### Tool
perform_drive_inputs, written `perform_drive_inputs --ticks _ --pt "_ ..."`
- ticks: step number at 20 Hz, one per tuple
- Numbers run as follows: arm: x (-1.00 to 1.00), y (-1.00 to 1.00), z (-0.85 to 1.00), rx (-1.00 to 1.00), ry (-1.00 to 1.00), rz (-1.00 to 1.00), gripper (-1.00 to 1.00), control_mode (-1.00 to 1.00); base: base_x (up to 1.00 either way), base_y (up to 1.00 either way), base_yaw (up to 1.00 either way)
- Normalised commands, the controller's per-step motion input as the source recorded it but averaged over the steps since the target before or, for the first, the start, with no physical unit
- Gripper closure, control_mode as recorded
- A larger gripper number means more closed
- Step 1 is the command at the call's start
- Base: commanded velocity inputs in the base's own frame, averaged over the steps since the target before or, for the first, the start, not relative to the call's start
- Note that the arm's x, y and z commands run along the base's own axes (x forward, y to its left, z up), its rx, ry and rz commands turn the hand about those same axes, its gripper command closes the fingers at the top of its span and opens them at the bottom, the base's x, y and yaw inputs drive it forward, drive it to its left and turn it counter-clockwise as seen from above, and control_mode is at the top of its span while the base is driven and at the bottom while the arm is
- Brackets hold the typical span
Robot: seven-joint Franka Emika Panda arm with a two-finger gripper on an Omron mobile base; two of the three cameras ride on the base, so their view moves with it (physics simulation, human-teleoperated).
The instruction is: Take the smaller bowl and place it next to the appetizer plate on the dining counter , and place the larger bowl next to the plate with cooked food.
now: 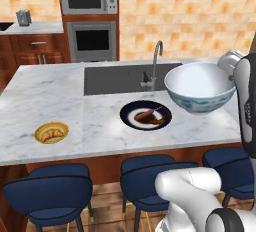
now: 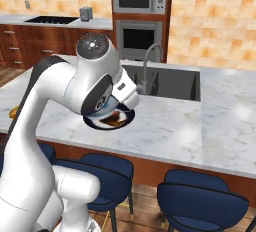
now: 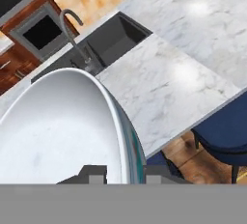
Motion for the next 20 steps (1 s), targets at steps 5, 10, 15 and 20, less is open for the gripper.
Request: perform_drive_inputs --ticks 5,10,15,20 --pt "0.5 -0.42 -0.16 0.22 0.09 -0.11 1.0 -1.0 0.0 0.0 0.0" --pt "0.67 -0.47 -0.5 0.09 0.09 -0.21 1.0 -1.0 0.0 0.0 0.0" --pt "0.58 -0.27 -0.44 0.0 0.02 -0.2 1.0 -1.0 0.0 0.0 0.0" --pt "0.28 -0.02 -0.28 -0.02 -0.05 -0.09 1.0 -1.0 0.0 0.0 0.0"
